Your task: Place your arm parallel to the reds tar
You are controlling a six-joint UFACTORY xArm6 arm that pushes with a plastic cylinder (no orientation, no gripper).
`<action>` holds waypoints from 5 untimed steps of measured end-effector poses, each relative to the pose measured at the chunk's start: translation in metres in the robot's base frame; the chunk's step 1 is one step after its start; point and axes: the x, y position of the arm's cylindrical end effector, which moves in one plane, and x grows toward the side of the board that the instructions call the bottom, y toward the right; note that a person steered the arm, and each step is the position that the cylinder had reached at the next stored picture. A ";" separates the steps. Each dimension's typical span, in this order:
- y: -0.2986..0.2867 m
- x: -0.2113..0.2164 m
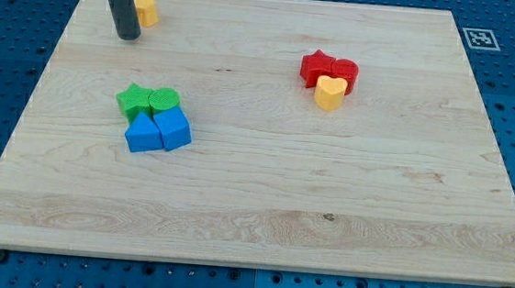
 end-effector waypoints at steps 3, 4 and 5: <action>-0.004 -0.030; -0.001 -0.013; 0.000 -0.009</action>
